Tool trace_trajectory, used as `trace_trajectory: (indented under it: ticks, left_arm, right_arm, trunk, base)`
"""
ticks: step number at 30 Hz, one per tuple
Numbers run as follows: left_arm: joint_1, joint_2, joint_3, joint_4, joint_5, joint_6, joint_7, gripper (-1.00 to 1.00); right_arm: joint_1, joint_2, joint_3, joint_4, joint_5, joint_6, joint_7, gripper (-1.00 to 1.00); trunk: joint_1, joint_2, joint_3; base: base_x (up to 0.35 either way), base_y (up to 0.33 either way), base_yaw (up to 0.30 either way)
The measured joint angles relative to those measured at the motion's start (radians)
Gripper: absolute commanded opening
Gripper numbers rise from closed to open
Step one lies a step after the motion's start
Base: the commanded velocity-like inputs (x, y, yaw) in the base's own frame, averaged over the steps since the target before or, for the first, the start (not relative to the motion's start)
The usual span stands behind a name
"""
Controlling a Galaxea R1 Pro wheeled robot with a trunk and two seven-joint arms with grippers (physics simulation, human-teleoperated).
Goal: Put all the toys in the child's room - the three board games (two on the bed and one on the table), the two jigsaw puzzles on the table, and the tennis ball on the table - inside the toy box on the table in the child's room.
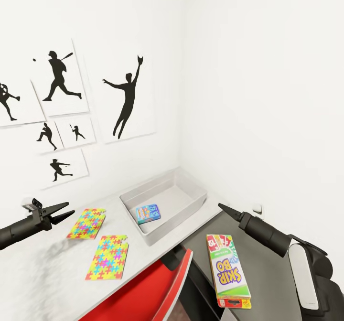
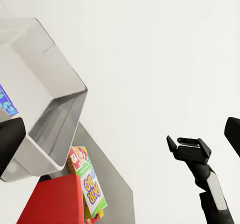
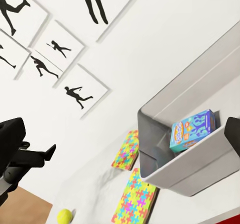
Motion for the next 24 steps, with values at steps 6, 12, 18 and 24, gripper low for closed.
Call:
trace_trajectory:
  ticks: [6,12,18,24]
  left_arm:
    - [0.000,0.000,0.000,0.000,0.000,0.000,0.000,1.00]
    - [0.000,0.000,0.000,0.000,0.000,0.000,-0.001,1.00]
    - [0.000,0.000,0.000,0.000,0.000,0.000,-0.001,1.00]
    - [0.000,0.000,0.000,0.000,0.000,0.000,-0.002,1.00]
  right_arm:
    - [0.000,0.000,-0.001,0.000,-0.003,0.000,0.000,1.00]
    - [0.000,0.000,-0.002,0.001,-0.004,0.000,0.000,1.00]
    - [0.000,0.000,-0.002,0.001,-0.004,0.000,-0.001,1.00]
    - [0.000,-0.001,-0.003,0.001,-0.005,0.000,-0.001,1.00]
  trunk:
    - [0.000,0.000,0.000]
    - [0.000,0.000,0.000]
    - [0.000,0.000,0.000]
    - [0.000,0.000,0.000]
  base:
    - [-0.038,0.000,0.000]
    - [-0.007,0.000,-0.003]
    - [-0.039,0.000,-0.174]
    - [-0.082,0.000,-0.264]
